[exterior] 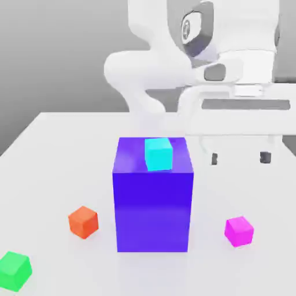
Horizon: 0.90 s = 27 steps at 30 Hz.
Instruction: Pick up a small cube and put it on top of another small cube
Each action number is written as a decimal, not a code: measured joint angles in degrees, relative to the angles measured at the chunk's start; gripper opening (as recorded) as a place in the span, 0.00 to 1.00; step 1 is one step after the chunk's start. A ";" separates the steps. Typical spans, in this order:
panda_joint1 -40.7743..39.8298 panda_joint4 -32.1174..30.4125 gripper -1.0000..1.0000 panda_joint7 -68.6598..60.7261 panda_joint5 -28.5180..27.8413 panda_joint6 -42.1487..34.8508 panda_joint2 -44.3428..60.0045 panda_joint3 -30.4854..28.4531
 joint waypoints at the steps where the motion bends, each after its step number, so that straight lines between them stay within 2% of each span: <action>1: 0.48 -0.94 0.50 0.95 -0.48 1.17 2.09 0.73; 8: 6.55 -6.49 0.50 6.77 -3.22 9.57 16.31 2.59; 14: 14.69 -4.48 0.50 14.42 -12.87 17.73 27.24 -7.43; 15: 16.04 -4.19 0.00 15.18 -13.85 18.76 28.55 -9.00; 22: 16.12 -4.17 0.00 15.35 -14.04 18.90 28.65 -9.10; 27: 10.97 -6.05 0.00 9.13 -5.87 12.99 20.73 -2.10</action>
